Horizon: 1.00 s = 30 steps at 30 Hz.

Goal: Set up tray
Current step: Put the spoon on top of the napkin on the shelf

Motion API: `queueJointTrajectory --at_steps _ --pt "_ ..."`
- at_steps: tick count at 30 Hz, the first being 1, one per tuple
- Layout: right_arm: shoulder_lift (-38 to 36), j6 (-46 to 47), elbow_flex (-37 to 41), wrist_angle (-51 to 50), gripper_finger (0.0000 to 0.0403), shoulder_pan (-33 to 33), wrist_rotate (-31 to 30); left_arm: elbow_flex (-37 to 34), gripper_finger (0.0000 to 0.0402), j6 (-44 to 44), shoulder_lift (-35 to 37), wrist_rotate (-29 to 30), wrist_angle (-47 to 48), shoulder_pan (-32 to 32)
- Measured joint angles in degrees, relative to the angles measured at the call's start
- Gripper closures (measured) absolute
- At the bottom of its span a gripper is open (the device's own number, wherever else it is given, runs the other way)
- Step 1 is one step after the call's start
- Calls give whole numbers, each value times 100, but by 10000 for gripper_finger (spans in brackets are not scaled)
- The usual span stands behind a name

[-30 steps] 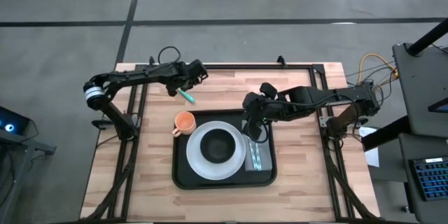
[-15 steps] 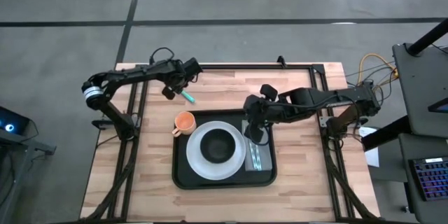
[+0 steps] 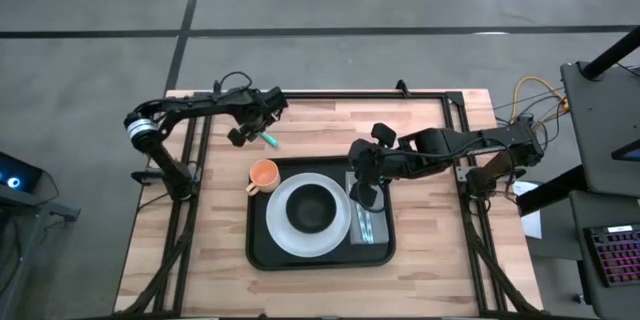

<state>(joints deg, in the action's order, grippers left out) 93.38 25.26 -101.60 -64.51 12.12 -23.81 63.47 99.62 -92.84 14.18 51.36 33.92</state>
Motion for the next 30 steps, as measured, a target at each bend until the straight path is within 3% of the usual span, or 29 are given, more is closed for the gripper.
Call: queueJointTrajectory --at_steps 10,30 --pt "0 20 0 17 326 0 0 55 231 -55 -550 -330 -430 -1" --pt "0 -50 2 7 333 0 28 -149 231 -80 -1036 -365 -630 38"
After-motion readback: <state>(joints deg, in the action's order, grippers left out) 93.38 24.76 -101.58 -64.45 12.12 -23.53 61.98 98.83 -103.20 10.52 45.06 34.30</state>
